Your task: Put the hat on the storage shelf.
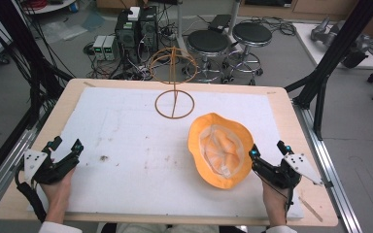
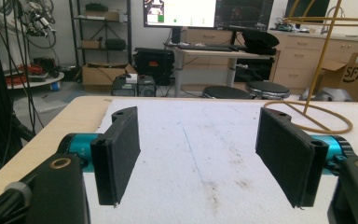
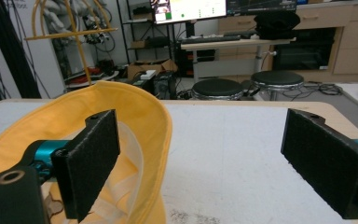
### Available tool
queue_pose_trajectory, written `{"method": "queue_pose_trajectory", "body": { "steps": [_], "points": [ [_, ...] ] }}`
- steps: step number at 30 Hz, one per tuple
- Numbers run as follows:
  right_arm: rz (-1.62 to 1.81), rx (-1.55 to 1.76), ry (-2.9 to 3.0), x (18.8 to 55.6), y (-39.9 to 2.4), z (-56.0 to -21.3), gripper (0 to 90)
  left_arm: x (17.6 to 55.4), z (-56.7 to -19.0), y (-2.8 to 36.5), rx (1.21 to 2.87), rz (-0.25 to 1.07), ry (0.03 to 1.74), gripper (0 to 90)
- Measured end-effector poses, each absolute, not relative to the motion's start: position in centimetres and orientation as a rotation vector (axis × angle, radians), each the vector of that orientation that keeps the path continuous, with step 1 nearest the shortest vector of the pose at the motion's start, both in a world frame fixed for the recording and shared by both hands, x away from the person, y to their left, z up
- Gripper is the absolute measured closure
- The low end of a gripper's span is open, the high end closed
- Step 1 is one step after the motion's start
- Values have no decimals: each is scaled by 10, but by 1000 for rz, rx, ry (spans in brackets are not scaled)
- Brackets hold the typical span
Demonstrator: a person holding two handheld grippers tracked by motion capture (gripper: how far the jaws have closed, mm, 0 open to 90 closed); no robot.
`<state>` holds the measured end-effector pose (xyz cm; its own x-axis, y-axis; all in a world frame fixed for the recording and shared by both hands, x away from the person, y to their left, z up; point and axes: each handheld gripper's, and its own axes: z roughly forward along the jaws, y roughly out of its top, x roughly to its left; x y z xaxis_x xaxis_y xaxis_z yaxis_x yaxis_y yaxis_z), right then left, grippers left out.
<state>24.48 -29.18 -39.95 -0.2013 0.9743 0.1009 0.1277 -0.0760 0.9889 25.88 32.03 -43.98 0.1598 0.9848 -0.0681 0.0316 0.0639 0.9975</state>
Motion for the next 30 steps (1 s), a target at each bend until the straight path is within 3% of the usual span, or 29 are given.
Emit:
{"method": "queue_pose_trajectory", "body": {
  "steps": [14,30],
  "points": [
    [1346,1288,1558,250,-288,-392,106,260,-440,320,1241,1021,1145,304],
    [1341,1554,1808,271,-288,-400,108,260,-440,321,1243,1023,1145,305]
  ]
}}
